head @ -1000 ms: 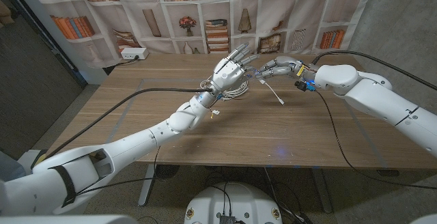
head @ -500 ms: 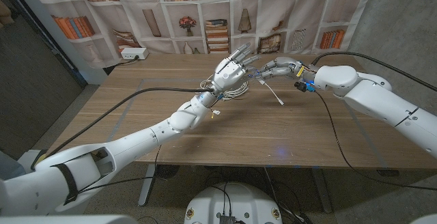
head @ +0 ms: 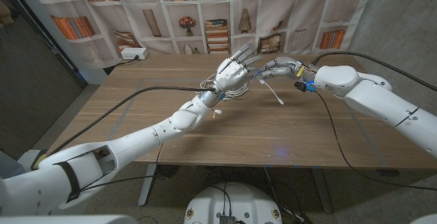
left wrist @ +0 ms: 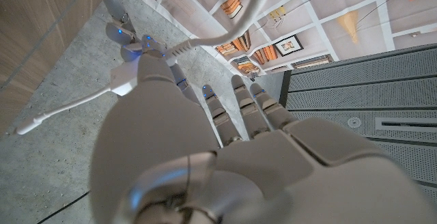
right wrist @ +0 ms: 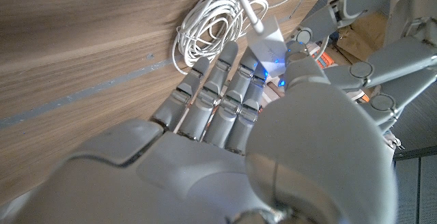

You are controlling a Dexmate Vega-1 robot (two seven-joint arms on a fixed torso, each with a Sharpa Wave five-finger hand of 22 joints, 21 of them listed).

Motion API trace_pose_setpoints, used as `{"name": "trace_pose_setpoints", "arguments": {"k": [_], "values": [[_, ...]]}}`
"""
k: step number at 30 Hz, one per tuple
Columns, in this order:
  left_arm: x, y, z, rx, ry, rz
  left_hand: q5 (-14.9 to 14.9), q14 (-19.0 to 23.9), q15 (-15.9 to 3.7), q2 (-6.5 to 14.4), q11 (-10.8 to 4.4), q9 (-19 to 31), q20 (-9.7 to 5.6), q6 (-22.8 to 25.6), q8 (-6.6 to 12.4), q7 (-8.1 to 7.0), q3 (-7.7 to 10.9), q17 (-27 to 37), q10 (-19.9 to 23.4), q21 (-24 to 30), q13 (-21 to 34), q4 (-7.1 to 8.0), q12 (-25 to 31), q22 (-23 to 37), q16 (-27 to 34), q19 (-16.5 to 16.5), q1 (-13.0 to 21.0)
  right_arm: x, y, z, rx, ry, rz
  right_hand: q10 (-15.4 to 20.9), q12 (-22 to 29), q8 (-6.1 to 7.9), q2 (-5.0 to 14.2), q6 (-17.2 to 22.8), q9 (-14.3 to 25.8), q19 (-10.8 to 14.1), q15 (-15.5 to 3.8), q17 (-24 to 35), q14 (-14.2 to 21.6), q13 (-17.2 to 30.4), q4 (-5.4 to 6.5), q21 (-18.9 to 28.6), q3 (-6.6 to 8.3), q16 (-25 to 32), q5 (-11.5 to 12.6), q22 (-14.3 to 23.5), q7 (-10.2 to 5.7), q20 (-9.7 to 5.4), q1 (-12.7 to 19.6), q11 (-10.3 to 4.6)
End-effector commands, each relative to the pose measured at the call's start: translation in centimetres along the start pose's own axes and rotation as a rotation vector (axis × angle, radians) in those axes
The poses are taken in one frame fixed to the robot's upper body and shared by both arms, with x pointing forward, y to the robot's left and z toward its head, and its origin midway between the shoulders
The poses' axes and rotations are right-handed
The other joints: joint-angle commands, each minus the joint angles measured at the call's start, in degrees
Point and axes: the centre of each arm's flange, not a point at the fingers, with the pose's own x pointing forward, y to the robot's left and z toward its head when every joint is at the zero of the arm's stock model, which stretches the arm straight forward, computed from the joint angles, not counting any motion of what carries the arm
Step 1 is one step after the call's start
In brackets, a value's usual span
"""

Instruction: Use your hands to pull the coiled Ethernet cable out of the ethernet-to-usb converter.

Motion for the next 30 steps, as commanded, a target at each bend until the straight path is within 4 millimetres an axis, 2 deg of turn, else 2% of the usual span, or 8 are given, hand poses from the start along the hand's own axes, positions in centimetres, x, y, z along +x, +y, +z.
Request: {"name": "trace_pose_setpoints", "arguments": {"k": [1,6,9,10,15,30], "values": [[0.27,-0.19,0.03,-0.002,0.0,-0.005,0.0,0.7,-9.29,0.0,0.09,0.2,0.51,0.2,-0.25,-0.17,-0.07,0.1,0.6,-0.1,0.0,-0.02,-0.3,0.1,0.0,0.6,0.3,-0.17,-0.03,-0.28,0.005,0.006,-0.006,3.8,0.2,0.44,4.55,6.2,0.3,0.1,-4.07,0.0,0.4,0.1,0.12,0.1,0.29,0.0,0.4,0.1,-5.6,-0.5,4.0,-3.33],[0.26,-0.32,0.06,-0.005,0.002,-0.004,-0.1,0.8,-9.3,0.1,0.09,0.2,0.71,0.2,-0.28,-0.17,-0.05,0.1,0.7,0.0,-0.1,0.01,-0.4,0.1,-0.1,0.8,0.4,-0.2,-0.07,-0.46,0.007,0.007,-0.008,3.7,0.1,0.43,4.53,6.2,0.3,0.1,-4.06,0.1,0.5,0.1,0.13,0.1,0.27,0.0,0.4,0.1,-5.61,-0.5,4.0,-3.34],[0.22,-0.42,0.05,-0.013,0.011,0.001,-0.2,1.1,-9.25,0.3,0.08,0.2,1.2,0.3,-0.27,-0.13,0.0,0.1,1.0,0.1,-0.1,0.11,-0.4,0.1,0.0,1.2,0.4,-0.19,-0.09,-0.54,0.008,0.009,-0.007,3.8,0.2,0.41,4.57,6.2,0.3,0.2,-4.11,0.0,0.5,0.2,0.11,0.2,0.32,0.0,0.4,0.1,-5.62,-0.45,4.0,-3.34],[0.21,-0.43,0.03,-0.013,0.014,0.006,-0.3,1.2,-9.17,0.3,0.09,0.2,1.81,0.4,-0.27,-0.14,-0.06,0.1,1.4,0.2,-0.1,0.16,-0.4,0.1,-0.1,1.6,0.4,-0.18,-0.09,-0.56,0.008,0.01,-0.008,3.8,0.2,0.41,4.57,6.2,0.3,0.1,-4.08,0.0,0.5,0.2,0.13,0.2,0.31,0.0,0.4,0.1,-5.63,-0.46,4.0,-3.34],[0.24,-0.5,0.05,-0.01,0.017,0.006,-0.4,1.3,-9.16,0.3,0.1,0.2,2.23,0.7,-0.21,-0.12,-0.05,0.0,2.0,0.3,-0.1,0.19,-0.3,0.1,-0.1,2.0,0.5,-0.12,-0.16,-0.62,0.01,0.008,-0.007,3.7,0.2,0.4,4.6,6.2,0.3,0.1,-4.11,0.0,0.5,0.2,0.12,0.1,0.35,0.0,0.4,0.1,-5.62,-0.49,4.0,-3.33],[0.37,-0.76,0.38,-0.023,0.012,0.003,-0.8,2.0,-9.24,0.6,0.11,0.2,2.24,1.6,-0.12,-0.14,0.05,0.0,3.4,0.1,-0.2,0.19,-0.5,0.1,-0.2,2.3,1.1,-0.4,-0.2,-0.57,0.013,0.004,-0.009,3.7,0.1,0.36,4.59,6.2,0.3,0.2,-4.07,0.0,0.5,0.2,0.12,0.2,0.37,0.0,0.3,0.1,-5.63,-0.44,3.9,-3.34]]}}
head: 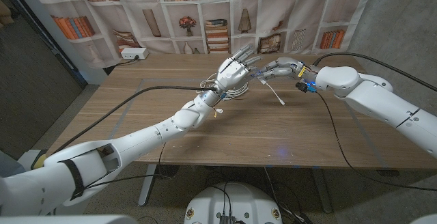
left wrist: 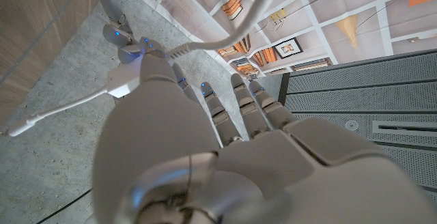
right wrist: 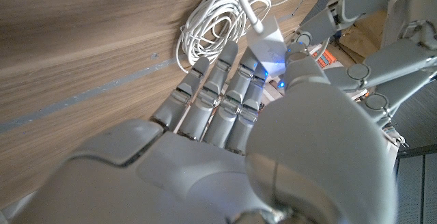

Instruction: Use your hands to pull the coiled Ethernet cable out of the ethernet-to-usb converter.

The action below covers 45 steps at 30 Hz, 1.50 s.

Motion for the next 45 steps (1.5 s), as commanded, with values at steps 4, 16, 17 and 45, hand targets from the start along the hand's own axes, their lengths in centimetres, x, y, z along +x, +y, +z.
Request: {"name": "trace_pose_setpoints", "arguments": {"k": [4,16,17,45], "values": [[0.1,-0.3,0.3,-0.009,-0.001,-0.001,-0.4,0.8,-9.23,0.1,0.05,0.2,0.16,0.8,0.15,0.25,0.15,0.0,0.8,0.1,0.1,0.21,0.0,0.1,0.0,0.4,0.5,-0.3,0.0,0.0,0.003,-0.001,0.0,3.7,0.4,0.19,4.64,6.1,0.1,0.2,-4.08,0.0,0.5,0.3,0.13,0.2,0.4,0.0,0.2,0.1,-5.63,-0.43,3.9,-3.35],[0.2,0.0,0.3,-0.019,0.021,0.034,-1.6,5.2,-9.35,2.2,0.13,0.7,-0.72,7.6,2.92,0.37,1.51,0.1,5.5,0.3,0.0,0.71,0.2,0.2,0.6,2.7,1.9,-0.4,0.0,-0.1,0.002,0.004,-0.001,3.7,0.4,0.19,4.68,6.2,0.2,0.2,-4.08,0.0,0.5,0.4,0.14,0.2,0.44,0.0,0.2,0.1,-5.64,-0.42,3.8,-3.35],[0.2,0.0,0.3,-0.018,0.022,0.035,-2.0,6.2,-9.4,2.3,0.1,0.7,-1.08,9.3,3.65,0.59,1.7,0.1,6.9,0.3,0.0,1.02,0.2,0.2,0.6,3.0,1.8,-0.5,0.0,-0.1,0.001,0.005,-0.001,3.7,0.4,0.19,4.68,6.2,0.2,0.2,-4.13,0.0,0.5,0.4,0.11,0.2,0.47,0.0,0.2,0.1,-5.64,-0.34,3.9,-3.35],[0.9,0.8,0.4,0.07,0.005,-0.025,-3.3,7.6,-9.31,4.2,-0.22,1.0,1.83,13.9,5.03,4.13,4.71,0.2,13.6,-0.4,0.7,3.6,0.3,0.4,-0.4,3.3,1.6,-1.1,-0.1,-0.7,0.013,-0.019,-0.01,3.6,0.3,0.16,4.53,6.1,0.2,0.2,-4.13,0.0,0.4,0.5,-0.02,0.2,0.52,0.0,0.1,0.1,-5.61,-0.41,3.9,-3.32]]}}
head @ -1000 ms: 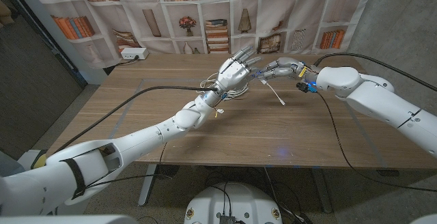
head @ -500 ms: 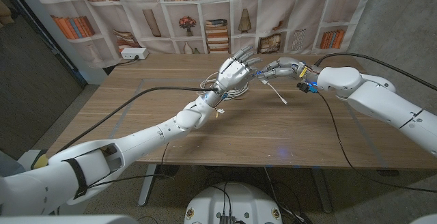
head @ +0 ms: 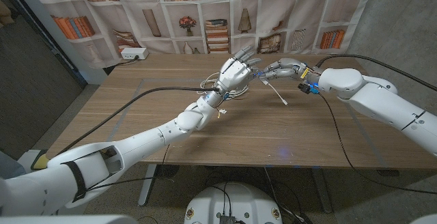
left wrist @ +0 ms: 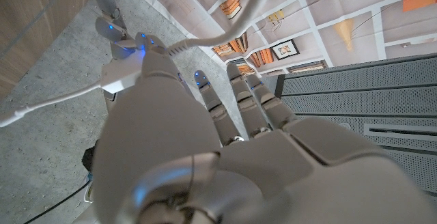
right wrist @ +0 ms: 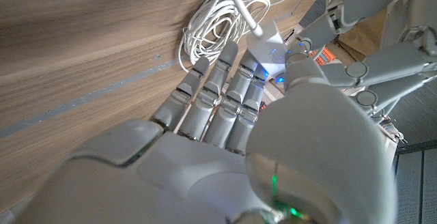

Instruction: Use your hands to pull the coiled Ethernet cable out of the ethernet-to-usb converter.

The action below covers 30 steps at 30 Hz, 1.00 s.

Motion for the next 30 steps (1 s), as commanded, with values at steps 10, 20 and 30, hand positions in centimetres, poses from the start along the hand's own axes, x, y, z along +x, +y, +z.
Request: {"name": "trace_pose_setpoints", "arguments": {"k": [10,20,30], "values": [[0.1,0.3,-0.2,0.107,-0.108,-0.057,0.1,-2.1,-9.18,1.8,0.04,6.9,0.01,0.1,4.65,2.5,5.31,0.4,0.6,-0.8,1.5,3.71,0.2,0.3,-0.6,-2.7,-0.3,-0.2,-0.1,-0.2,0.002,-0.03,-0.002,3.7,0.4,0.18,4.37,6.1,0.2,0.3,-3.74,0.1,0.8,0.3,0.47,0.2,0.2,0.2,0.2,0.1,-5.67,-0.32,3.6,-3.26],[-0.3,0.2,-1.2,0.092,-0.093,-0.07,0.2,-1.8,-9.24,1.6,-0.03,10.2,-1.09,-1.0,7.34,3.04,7.56,0.5,1.1,-0.5,2.4,4.82,0.7,0.2,-0.2,-2.4,-0.3,-0.4,-0.5,-0.3,0.003,-0.039,-0.008,3.6,0.4,0.14,4.32,6.1,0.2,0.3,-3.88,0.0,0.8,0.3,0.48,0.2,0.22,0.0,0.3,0.1,-5.71,-0.37,3.5,-3.3],[-1.0,0.1,-3.7,0.095,-0.075,-0.113,0.1,1.6,-9.16,1.1,-0.13,15.4,0.14,-3.3,11.86,3.22,11.64,0.6,7.0,0.0,5.8,6.32,3.7,0.1,0.6,-0.5,-0.1,-0.8,-0.9,-0.6,0.0,-0.039,-0.013,3.5,0.3,0.13,4.32,6.1,0.2,0.3,-3.9,0.0,0.9,0.3,0.47,0.2,0.25,0.0,0.3,0.1,-5.71,-0.47,3.5,-3.31]]}}
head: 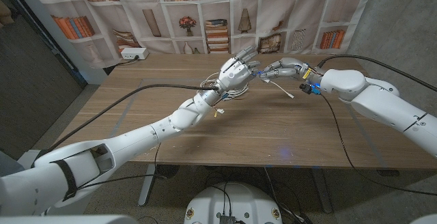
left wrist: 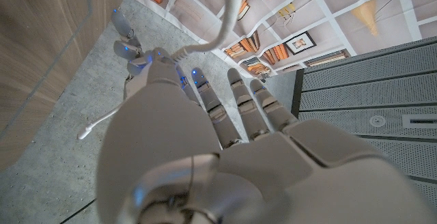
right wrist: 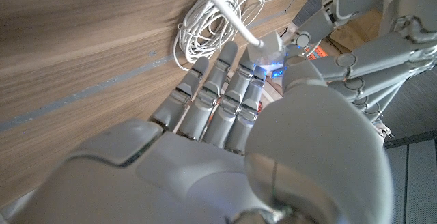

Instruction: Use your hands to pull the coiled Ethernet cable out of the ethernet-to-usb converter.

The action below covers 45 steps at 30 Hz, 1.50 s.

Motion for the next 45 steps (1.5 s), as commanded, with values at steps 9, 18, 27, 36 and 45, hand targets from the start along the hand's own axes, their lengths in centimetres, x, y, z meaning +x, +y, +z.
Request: {"name": "trace_pose_setpoints", "arguments": {"k": [9,18,27,36,45], "values": [[-0.9,-0.4,-4.0,0.041,0.005,-0.064,0.1,3.1,-9.08,-0.8,-0.04,17.8,-0.01,-0.4,14.15,0.23,8.24,0.3,2.8,0.3,2.6,5.74,1.6,0.0,0.7,0.8,0.6,-0.3,-0.8,-0.4,-0.003,-0.005,-0.008,3.6,0.2,0.26,4.04,6.0,0.2,0.2,-3.99,0.0,0.6,0.2,0.18,0.2,0.44,0.0,0.4,0.1,-5.67,-0.71,3.9,-3.27],[-1.2,-0.4,-5.3,0.044,0.01,-0.046,-0.2,7.7,-9.25,-1.2,-0.01,21.3,-2.89,-1.8,17.06,0.73,10.63,0.9,3.1,0.3,4.4,6.24,2.1,-0.1,1.6,1.8,0.7,-0.1,-0.9,-0.4,-0.014,-0.026,-0.02,3.7,0.4,0.42,4.12,6.0,0.6,0.3,-4.6,0.5,2.3,0.4,-0.21,0.2,0.29,1.0,0.4,0.1,-5.6,-1.23,4.5,-3.29],[-1.2,-0.5,-5.3,0.029,0.032,-0.014,-0.6,10.5,-9.35,-2.2,-0.02,21.1,-6.34,-1.1,18.42,1.16,12.45,1.0,3.6,0.3,5.9,6.32,2.4,-0.3,1.4,3.5,0.6,0.1,-1.2,-0.6,0.086,-0.018,-0.011,1.5,-0.6,-0.23,4.47,3.3,0.9,1.4,-3.49,-0.1,0.8,1.7,0.96,0.7,-1.93,-0.5,0.2,0.3,-5.75,0.68,4.1,-3.39],[-0.6,-0.5,-5.4,-0.039,0.082,0.029,-1.0,12.4,-9.25,-3.2,-0.09,17.5,-7.53,0.7,18.03,1.92,13.9,1.0,4.5,0.2,7.1,5.94,2.5,-0.4,1.2,4.8,0.6,0.7,-1.2,-1.1,0.169,0.017,0.141,-24.0,-5.3,-7.45,-1.41,-22.6,0.5,-3.5,5.46,0.3,-19.5,-3.0,5.18,-0.4,-8.13,-0.6,-1.2,0.2,-5.2,13.23,-10.4,-2.04],[-0.5,-1.2,-5.1,-0.169,0.227,0.109,-1.2,14.2,-9.19,-3.7,-0.07,16.0,-7.7,1.4,18.16,3.13,15.13,1.0,5.2,0.3,7.9,5.4,2.4,-0.4,1.3,6.4,0.7,0.7,-0.6,0.0,0.204,-0.019,0.169,-34.6,-5.3,-7.43,-4.87,-35.2,0.3,-3.9,9.95,0.4,-27.1,-3.2,6.79,-0.3,-12.07,-0.4,-0.3,0.1,-0.89,15.38,-16.3,1.32]]}}
